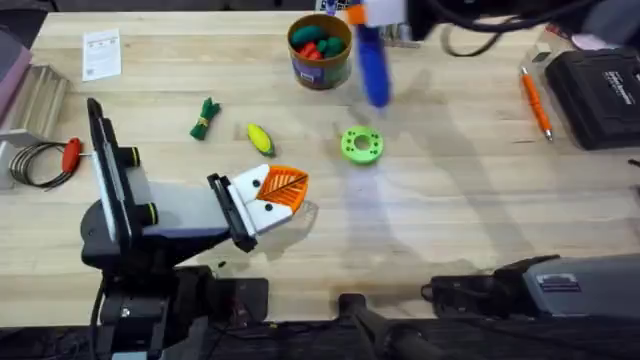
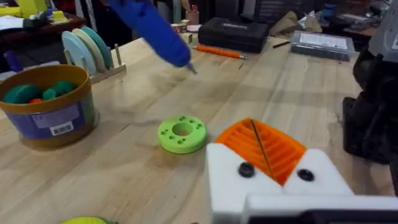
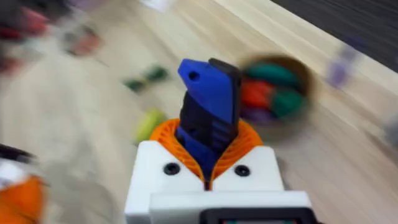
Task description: Pick up the gripper from the table and insert it into the empty holder that is missing its gripper. Then pick up a screw, insert it into the mounting hole, and use the screwdriver to tighten it. Finally, clean up the table by picking up the vegetable and placing it into the bucket.
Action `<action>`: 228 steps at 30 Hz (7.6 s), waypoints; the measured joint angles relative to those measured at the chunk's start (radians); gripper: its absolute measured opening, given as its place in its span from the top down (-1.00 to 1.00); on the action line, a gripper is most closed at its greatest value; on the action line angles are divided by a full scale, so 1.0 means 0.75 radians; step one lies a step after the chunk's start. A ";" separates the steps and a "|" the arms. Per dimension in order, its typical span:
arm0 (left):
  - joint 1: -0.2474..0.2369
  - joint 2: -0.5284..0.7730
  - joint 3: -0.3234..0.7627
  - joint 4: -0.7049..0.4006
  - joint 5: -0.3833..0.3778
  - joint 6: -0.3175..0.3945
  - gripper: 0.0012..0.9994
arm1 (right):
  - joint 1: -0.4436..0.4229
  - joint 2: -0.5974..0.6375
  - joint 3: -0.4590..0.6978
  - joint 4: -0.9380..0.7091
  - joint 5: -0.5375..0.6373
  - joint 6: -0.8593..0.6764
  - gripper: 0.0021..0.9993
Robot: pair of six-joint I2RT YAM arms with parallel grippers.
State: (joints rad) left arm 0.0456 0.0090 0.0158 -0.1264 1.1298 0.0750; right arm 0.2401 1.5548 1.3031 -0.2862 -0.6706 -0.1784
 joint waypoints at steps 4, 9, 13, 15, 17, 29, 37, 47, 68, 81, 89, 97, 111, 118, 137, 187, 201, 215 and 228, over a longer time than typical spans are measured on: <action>0.000 0.000 0.000 0.000 0.000 0.000 0.99 | -0.107 -0.065 0.049 -0.275 0.246 -0.327 0.96; 0.000 0.000 0.000 0.000 -0.001 0.000 0.99 | -0.167 -0.079 0.072 -0.530 0.498 -0.748 0.96; 0.000 0.000 0.000 0.000 -0.001 0.000 0.99 | -0.206 -0.021 0.072 -0.647 0.620 -1.074 0.96; 0.000 0.000 0.000 0.000 0.000 0.000 0.99 | -0.222 0.026 0.072 -0.637 0.648 -1.178 0.96; 0.000 0.000 0.000 0.000 -0.001 0.000 0.99 | -0.233 0.085 0.072 -0.636 0.689 -1.280 0.96; 0.000 0.000 0.000 0.000 -0.001 0.000 0.99 | -0.234 0.413 0.072 -0.595 0.869 -1.574 0.95; 0.000 0.000 0.000 0.000 -0.001 0.000 0.99 | -0.234 0.445 0.072 -0.589 0.863 -1.584 -0.89; 0.000 0.000 0.000 0.000 -0.001 0.000 -0.96 | -0.234 0.283 0.072 -0.509 0.682 -1.301 -0.97; 0.014 0.125 0.399 -0.494 -0.393 -0.028 -0.97 | -0.234 -0.559 0.074 -0.723 0.577 0.017 -0.97; 0.014 0.824 1.141 -1.117 -0.854 0.091 -0.97 | -0.234 -0.931 -0.343 -0.795 0.588 0.141 -0.97; 0.014 1.047 1.228 -1.110 -0.955 0.091 -0.97 | -0.234 -1.156 -0.595 -0.791 0.593 0.159 -0.97; -0.016 1.133 1.267 -1.147 -1.145 -0.070 -0.97 | -0.234 -1.165 -0.615 -0.779 0.595 0.160 -0.97; -0.400 1.840 1.509 -1.245 -1.595 -0.870 -0.97 | -0.234 -1.165 -0.615 -0.777 0.598 0.164 -0.97; -0.399 2.046 1.513 -1.155 -1.617 -1.014 -0.97 | -0.234 -1.165 -0.615 -0.777 0.598 0.164 -0.97; -0.376 2.305 1.517 -1.006 -1.566 -1.195 -0.97 | -0.234 -1.165 -0.615 -0.777 0.598 0.164 -0.97; -0.451 2.370 2.110 -0.555 -1.386 -0.730 0.94 | -0.234 -1.165 -0.615 -0.777 0.598 0.164 -0.97; -0.451 2.516 2.110 -0.482 -1.386 -0.727 0.94 | -0.234 -1.165 -0.615 -0.777 0.598 0.164 -0.97; -0.403 2.457 2.110 -0.684 -1.376 -0.716 -0.97 | -0.234 -1.165 -0.615 -0.778 0.598 0.164 -0.97; -0.034 2.088 2.114 -1.203 -1.371 -0.408 -0.97 | -0.234 -1.165 -0.615 -0.781 0.598 0.164 -0.97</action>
State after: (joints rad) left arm 0.0205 1.5753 1.6014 -1.0284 0.1013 -0.2308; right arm 0.0643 0.6807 0.8421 -0.8719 -0.2218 -0.0551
